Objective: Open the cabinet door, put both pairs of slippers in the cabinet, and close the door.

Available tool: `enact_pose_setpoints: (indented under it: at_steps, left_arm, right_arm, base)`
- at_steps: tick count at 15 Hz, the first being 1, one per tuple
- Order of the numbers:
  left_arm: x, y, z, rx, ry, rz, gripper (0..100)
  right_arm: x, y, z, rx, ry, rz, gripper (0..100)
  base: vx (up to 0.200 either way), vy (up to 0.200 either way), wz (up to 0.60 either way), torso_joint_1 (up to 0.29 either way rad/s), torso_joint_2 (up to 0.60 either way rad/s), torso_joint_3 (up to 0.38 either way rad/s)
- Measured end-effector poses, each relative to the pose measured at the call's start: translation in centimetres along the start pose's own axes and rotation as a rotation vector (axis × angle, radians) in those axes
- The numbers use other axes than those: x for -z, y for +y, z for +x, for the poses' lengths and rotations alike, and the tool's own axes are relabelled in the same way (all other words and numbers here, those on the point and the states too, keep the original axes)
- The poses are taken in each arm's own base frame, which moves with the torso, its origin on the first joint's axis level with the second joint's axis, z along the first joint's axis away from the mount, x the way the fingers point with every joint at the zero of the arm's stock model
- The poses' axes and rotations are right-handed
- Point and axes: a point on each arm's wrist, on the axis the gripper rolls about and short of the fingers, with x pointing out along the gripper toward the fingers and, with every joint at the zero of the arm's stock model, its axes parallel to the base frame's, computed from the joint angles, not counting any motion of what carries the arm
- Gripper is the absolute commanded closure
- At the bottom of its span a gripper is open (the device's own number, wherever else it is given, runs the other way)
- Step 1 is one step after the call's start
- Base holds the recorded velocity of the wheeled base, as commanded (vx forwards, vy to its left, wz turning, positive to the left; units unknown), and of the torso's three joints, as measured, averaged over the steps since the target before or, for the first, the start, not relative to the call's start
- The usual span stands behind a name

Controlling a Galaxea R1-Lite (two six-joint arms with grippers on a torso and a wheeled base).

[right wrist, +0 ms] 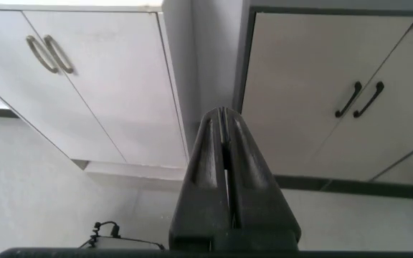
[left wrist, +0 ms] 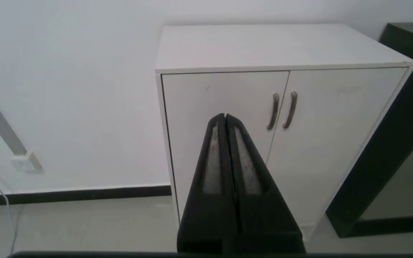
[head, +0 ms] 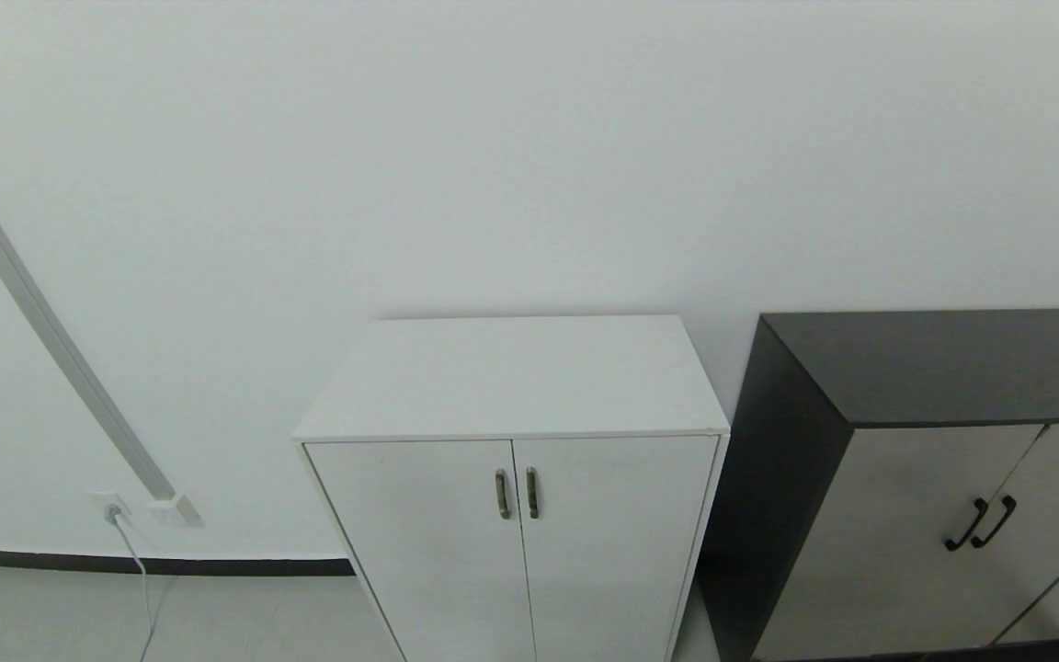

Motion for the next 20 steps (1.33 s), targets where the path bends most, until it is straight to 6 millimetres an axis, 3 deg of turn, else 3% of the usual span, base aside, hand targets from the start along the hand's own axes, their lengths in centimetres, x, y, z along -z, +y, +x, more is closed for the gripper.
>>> enact_pose_setpoints:
  at_steps: [7,20]
  left_arm:
    - [0.0,0.0,0.0,0.000,0.000,0.000,100]
    - [0.0,0.0,0.0,-0.001,0.000,-0.003,100]
  right_arm:
    - [2.1,0.0,-0.6,-0.015,-0.007,-0.036,100]
    - [3.3,0.1,-1.1,0.072,-0.121,-0.031,100]
  base:
    - [0.000,0.000,0.00,0.000,0.00,0.000]
    - [0.000,0.000,0.00,0.000,0.00,0.000]
